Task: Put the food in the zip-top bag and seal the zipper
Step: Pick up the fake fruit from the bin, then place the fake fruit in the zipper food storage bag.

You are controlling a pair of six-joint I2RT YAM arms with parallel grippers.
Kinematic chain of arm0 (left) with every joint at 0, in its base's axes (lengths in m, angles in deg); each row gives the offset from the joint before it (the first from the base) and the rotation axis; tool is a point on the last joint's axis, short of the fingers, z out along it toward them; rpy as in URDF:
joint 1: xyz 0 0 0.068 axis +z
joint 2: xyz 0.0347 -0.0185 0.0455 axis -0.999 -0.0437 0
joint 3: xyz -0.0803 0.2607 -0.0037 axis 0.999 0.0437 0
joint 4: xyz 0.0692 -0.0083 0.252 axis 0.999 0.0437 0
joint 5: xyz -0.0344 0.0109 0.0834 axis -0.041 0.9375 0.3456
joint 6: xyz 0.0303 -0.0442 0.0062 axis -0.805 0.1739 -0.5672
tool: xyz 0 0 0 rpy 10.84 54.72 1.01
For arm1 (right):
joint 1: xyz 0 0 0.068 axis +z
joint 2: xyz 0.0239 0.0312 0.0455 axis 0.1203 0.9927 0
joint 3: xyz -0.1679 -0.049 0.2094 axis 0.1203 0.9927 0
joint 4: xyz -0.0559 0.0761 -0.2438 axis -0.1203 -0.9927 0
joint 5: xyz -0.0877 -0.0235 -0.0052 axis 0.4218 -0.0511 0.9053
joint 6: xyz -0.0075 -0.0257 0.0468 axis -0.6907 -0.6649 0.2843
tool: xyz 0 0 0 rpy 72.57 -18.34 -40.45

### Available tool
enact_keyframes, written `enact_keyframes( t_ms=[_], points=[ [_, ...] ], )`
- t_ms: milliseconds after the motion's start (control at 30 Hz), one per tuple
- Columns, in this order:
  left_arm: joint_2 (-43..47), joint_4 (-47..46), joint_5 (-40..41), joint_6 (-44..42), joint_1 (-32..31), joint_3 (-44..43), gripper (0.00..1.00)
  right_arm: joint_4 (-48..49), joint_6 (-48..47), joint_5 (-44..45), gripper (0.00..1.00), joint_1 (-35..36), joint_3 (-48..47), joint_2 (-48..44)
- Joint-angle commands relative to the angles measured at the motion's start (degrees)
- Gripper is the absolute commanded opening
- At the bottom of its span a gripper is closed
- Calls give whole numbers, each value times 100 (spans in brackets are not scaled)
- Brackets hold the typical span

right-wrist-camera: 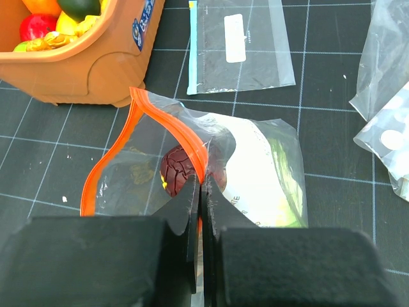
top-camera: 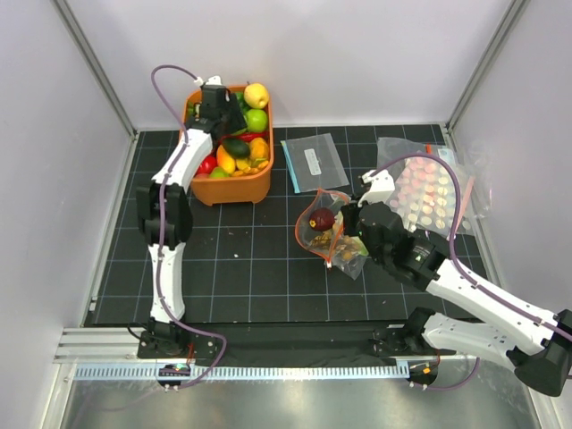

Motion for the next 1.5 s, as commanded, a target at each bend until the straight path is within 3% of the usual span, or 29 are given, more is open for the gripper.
enact_keyframes(
  t_ms=[0,367,467,667,867,1000,1067,1133,1267,1467],
  points=[
    [1061,-167,-288,152,-25,641,36,315,2,142,1,-19,-9,-83],
    [3216,-668,-1431,1794,-157,3016,35,623,-164,124,1,-10,114,101],
    [3691,-730,-1562,1822,-376,3605,35,632,-252,177,1,-19,88,172],
    [4999,-1915,-1501,1901,-1096,5554,35,676,-279,159,1,-19,140,102],
    [6038,-3250,-1528,1769,-1844,6892,35,641,-262,168,1,-19,114,75],
    [6627,-3015,-1204,1234,-2589,6946,35,632,-226,133,1,-19,114,49],
    [6865,-3050,-834,953,-2802,7060,36,632,-226,133,1,-19,114,49],
    [6883,-3076,-964,1013,-2873,7061,36,641,-226,81,1,-19,114,40],
    [6567,-3278,-1211,1242,-3109,7008,36,755,-191,-78,1,-19,210,-144],
    [5725,-3147,-1132,926,-3787,6535,36,834,-156,-87,1,-10,333,-373]
  ],
)
